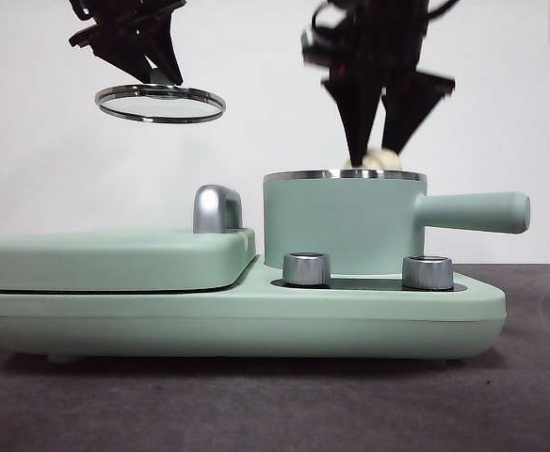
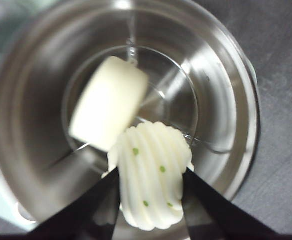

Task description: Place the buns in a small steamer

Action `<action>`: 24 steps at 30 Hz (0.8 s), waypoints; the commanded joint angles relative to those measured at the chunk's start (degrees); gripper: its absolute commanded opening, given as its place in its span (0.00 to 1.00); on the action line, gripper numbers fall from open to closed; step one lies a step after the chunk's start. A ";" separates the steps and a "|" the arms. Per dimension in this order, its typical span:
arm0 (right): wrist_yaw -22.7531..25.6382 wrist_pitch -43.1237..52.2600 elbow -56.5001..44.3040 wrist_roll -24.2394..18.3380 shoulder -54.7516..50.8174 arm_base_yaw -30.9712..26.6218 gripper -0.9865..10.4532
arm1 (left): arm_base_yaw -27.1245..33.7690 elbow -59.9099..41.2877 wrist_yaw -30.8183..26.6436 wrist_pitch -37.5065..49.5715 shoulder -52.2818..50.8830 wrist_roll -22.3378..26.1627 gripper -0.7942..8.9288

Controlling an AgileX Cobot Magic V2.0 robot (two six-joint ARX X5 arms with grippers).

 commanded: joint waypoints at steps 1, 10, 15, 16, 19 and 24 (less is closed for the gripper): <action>0.26 -0.77 1.49 -1.25 2.25 0.31 0.24 | -0.17 2.23 0.28 1.16 0.59 0.55 0.11; 1.64 -0.77 1.49 -1.27 5.66 0.39 0.24 | -0.17 2.23 0.28 1.16 0.59 0.55 0.11; 1.66 -0.39 1.49 -1.27 5.68 0.37 0.29 | -0.17 2.23 0.28 1.16 0.59 0.55 0.11; 1.64 -0.44 1.49 -1.25 5.68 0.37 0.32 | -0.17 2.23 0.28 1.16 0.59 0.55 0.11; 1.66 -0.42 1.49 -1.22 5.68 0.37 0.38 | -0.17 2.23 0.31 1.16 0.59 0.55 0.11; 1.66 -1.03 1.57 -1.18 5.60 0.39 0.38 | -0.17 2.23 0.31 1.18 0.59 0.55 0.11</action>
